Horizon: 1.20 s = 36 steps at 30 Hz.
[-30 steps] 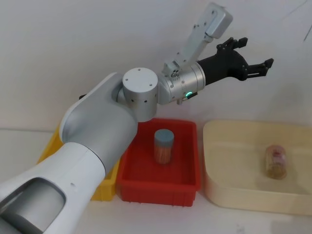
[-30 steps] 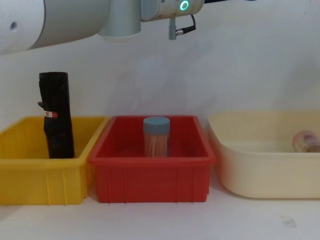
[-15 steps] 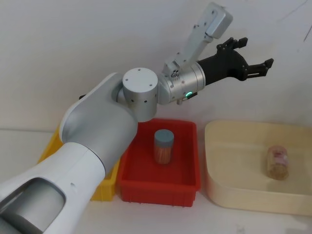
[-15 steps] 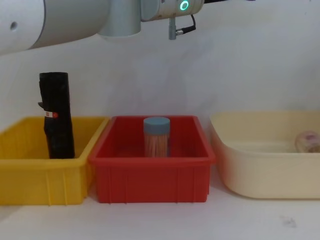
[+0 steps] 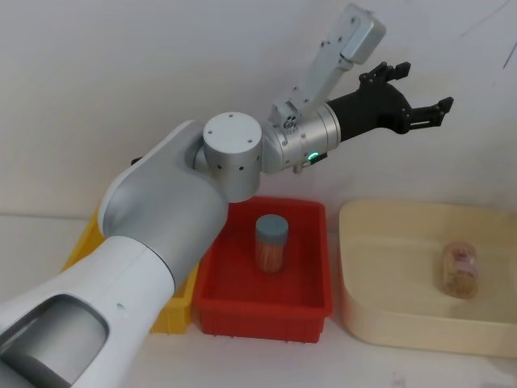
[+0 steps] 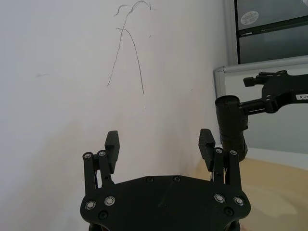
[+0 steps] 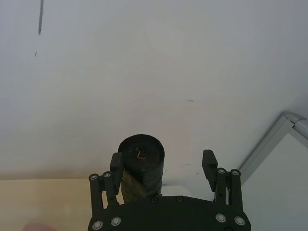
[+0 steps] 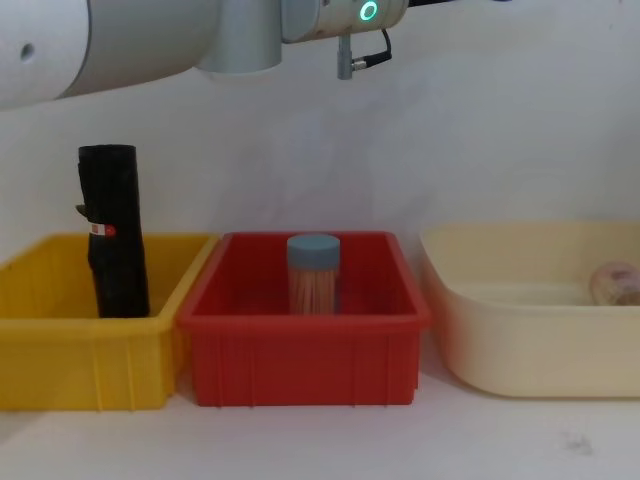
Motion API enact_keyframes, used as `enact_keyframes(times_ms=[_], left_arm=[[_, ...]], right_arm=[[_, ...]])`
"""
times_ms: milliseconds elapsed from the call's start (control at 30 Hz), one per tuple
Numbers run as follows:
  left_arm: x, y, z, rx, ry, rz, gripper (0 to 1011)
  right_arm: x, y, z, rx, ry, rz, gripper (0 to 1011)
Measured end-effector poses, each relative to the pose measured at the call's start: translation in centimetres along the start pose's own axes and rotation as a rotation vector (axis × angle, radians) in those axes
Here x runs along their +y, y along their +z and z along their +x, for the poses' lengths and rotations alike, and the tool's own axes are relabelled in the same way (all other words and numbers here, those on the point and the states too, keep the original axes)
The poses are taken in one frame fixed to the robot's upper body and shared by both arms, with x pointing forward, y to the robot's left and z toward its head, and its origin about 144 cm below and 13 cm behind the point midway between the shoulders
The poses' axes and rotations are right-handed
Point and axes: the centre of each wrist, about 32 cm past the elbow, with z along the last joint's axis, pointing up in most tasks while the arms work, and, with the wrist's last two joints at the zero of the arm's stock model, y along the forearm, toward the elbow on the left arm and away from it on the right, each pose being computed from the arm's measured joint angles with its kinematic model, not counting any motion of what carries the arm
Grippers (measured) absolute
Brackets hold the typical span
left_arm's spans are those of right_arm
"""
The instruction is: Pick up the garbage bag with the one hand and transfer it to the other hand.
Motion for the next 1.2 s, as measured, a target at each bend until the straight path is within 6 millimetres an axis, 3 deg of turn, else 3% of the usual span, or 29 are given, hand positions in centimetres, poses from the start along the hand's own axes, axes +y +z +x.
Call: enact_keyframes(times_ms=[800,1200], left_arm=[[0.0,0.0,0.0,0.000,0.000,0.000,1002],[0.0,0.0,0.0,0.000,0.000,0.000,1001]], right_arm=[[-0.4,0.2,0.5,0.006,-0.001,0.003,1004],[-1.8,1.3,2.2,0.123,0.030,0.049,1004]])
